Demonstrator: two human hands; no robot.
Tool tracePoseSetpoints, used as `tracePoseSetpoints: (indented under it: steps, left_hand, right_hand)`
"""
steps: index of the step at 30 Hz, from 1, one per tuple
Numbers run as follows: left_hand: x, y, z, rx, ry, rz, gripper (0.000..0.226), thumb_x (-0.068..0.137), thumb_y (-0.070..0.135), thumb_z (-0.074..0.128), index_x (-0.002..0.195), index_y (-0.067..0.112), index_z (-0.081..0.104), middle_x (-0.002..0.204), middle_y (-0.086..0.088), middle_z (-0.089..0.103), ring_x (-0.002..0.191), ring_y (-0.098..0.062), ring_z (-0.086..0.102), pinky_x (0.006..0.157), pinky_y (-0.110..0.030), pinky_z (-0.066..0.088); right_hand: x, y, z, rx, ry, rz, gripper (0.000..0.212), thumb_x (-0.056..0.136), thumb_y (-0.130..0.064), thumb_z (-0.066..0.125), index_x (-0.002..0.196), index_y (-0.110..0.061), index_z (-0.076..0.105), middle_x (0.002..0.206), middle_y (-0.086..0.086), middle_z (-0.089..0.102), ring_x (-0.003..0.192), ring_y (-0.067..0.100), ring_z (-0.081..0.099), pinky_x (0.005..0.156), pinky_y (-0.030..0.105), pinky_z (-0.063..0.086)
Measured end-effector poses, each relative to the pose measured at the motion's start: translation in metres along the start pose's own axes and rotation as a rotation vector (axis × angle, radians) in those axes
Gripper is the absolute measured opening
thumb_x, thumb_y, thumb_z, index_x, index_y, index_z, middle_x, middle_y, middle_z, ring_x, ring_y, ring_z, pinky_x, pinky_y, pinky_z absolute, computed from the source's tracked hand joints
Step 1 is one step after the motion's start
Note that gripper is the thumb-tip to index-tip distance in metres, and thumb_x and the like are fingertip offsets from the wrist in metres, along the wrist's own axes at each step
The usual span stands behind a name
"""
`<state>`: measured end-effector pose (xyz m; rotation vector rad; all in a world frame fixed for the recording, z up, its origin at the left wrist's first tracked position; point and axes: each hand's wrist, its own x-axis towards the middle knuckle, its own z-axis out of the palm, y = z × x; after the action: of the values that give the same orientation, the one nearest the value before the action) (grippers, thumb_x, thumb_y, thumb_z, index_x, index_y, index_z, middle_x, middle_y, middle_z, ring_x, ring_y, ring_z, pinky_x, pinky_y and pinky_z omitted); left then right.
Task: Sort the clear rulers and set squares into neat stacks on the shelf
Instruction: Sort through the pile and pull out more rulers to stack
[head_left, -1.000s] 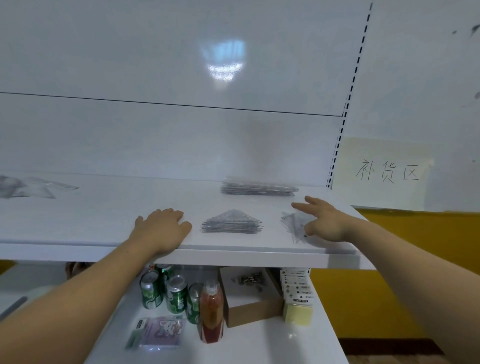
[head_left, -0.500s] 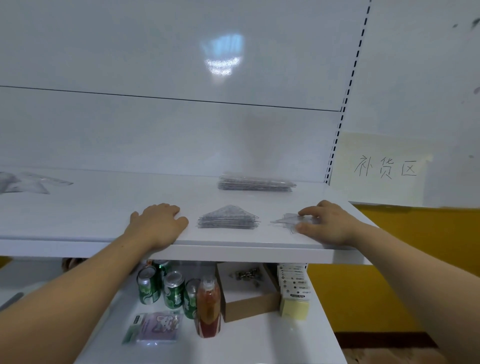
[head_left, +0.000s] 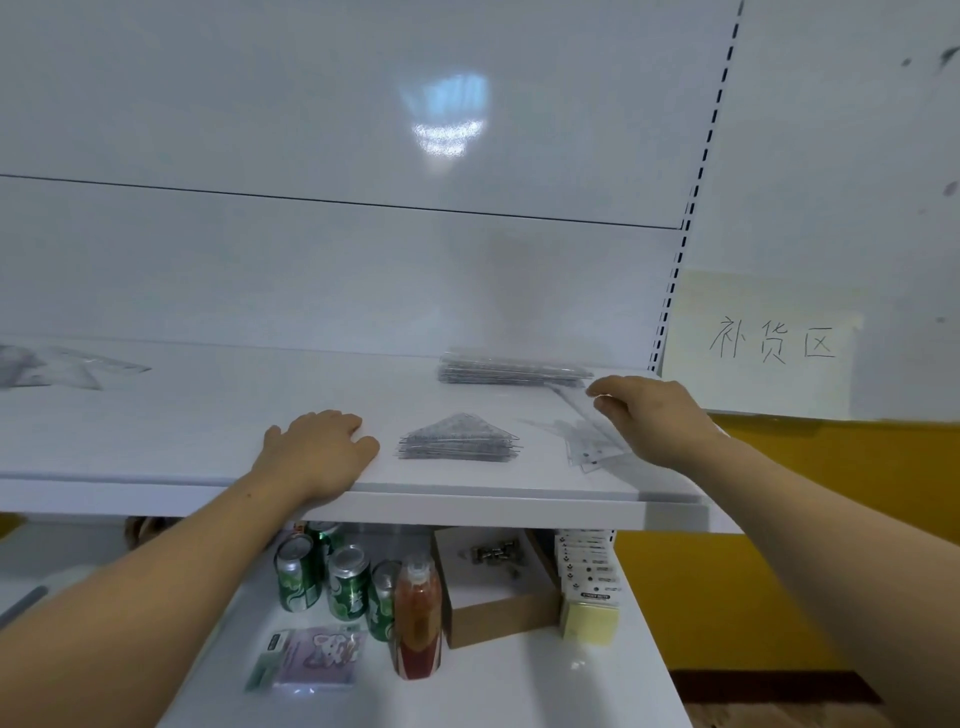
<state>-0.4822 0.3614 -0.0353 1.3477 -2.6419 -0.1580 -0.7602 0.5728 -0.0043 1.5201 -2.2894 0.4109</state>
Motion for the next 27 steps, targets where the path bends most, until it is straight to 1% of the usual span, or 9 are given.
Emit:
tracePoseSetpoints:
  steps: [3,5,9,11,13,17,20,25,27]
  left_hand:
    - [0.0,-0.001,0.001,0.002,-0.006,-0.001,0.053,0.094,0.046,0.029,0.143,0.026,0.035,0.15,0.002,0.035,0.133,-0.025,0.034,0.11,-0.047,0.022]
    - [0.001,-0.001,0.001,-0.001,-0.005,-0.002,0.053,0.094,0.047,0.029,0.143,0.026,0.035,0.15,0.003,0.034,0.133,-0.024,0.034,0.11,-0.047,0.021]
    - [0.002,-0.002,0.001,-0.005,-0.002,-0.008,0.054,0.094,0.047,0.03,0.144,0.028,0.033,0.151,0.003,0.033,0.134,-0.024,0.033,0.11,-0.047,0.021]
    - [0.004,-0.002,0.001,-0.004,-0.003,-0.01,0.054,0.093,0.048,0.03,0.144,0.028,0.032,0.151,0.004,0.032,0.135,-0.024,0.033,0.11,-0.047,0.021]
    - [0.005,-0.002,0.001,-0.002,-0.002,-0.012,0.054,0.093,0.048,0.03,0.144,0.028,0.033,0.151,0.004,0.032,0.134,-0.025,0.033,0.109,-0.047,0.022]
    - [0.004,-0.002,0.002,0.006,-0.006,-0.014,0.054,0.094,0.048,0.03,0.144,0.028,0.033,0.151,0.003,0.033,0.134,-0.025,0.034,0.109,-0.046,0.023]
    - [0.003,-0.001,0.002,0.009,-0.004,-0.014,0.054,0.094,0.047,0.029,0.144,0.027,0.033,0.151,0.003,0.033,0.134,-0.025,0.034,0.109,-0.046,0.023]
    - [0.004,-0.001,0.001,0.004,-0.007,-0.016,0.054,0.094,0.047,0.029,0.144,0.027,0.032,0.151,0.004,0.032,0.134,-0.024,0.033,0.11,-0.047,0.022]
    - [0.004,-0.001,0.001,0.006,-0.004,-0.013,0.054,0.094,0.047,0.029,0.144,0.027,0.033,0.151,0.004,0.032,0.134,-0.024,0.033,0.109,-0.047,0.023]
  right_hand:
    - [0.006,-0.001,0.003,0.111,-0.191,0.118,0.034,0.101,-0.031,0.036,0.127,-0.024,0.056,0.13,-0.001,0.059,0.115,0.021,0.054,0.098,0.034,0.042]
    - [0.008,0.002,0.01,0.087,-0.299,0.145,0.033,0.1,-0.028,0.038,0.122,-0.019,0.061,0.129,0.001,0.059,0.114,0.021,0.052,0.096,0.031,0.04]
    - [0.007,0.004,0.015,0.108,-0.285,0.21,0.035,0.097,-0.035,0.043,0.118,-0.016,0.064,0.124,0.005,0.062,0.104,0.02,0.055,0.087,0.029,0.041]
    - [0.005,0.001,0.008,0.133,-0.303,0.214,0.044,0.093,-0.044,0.048,0.124,-0.017,0.061,0.126,0.003,0.06,0.107,0.02,0.055,0.091,0.031,0.042]
    - [0.005,-0.004,0.003,0.09,-0.396,0.202,0.05,0.09,-0.049,0.053,0.128,-0.016,0.058,0.127,0.002,0.058,0.109,0.02,0.054,0.095,0.032,0.042]
    - [0.012,-0.014,0.0,0.175,-0.434,0.311,0.042,0.086,-0.037,0.065,0.12,-0.013,0.061,0.121,0.004,0.06,0.1,0.019,0.053,0.089,0.029,0.042]
    - [0.017,-0.018,-0.002,0.229,-0.461,0.371,0.042,0.083,-0.028,0.07,0.119,-0.009,0.061,0.122,0.006,0.059,0.1,0.02,0.051,0.087,0.028,0.042]
    - [0.023,-0.016,-0.004,0.292,-0.52,0.475,0.054,0.078,-0.027,0.076,0.124,-0.004,0.057,0.123,0.009,0.056,0.112,0.028,0.052,0.098,0.038,0.044]
    - [0.024,-0.014,-0.004,0.358,-0.505,0.511,0.043,0.081,-0.024,0.073,0.116,-0.003,0.061,0.112,0.009,0.057,0.107,0.03,0.054,0.09,0.035,0.046]
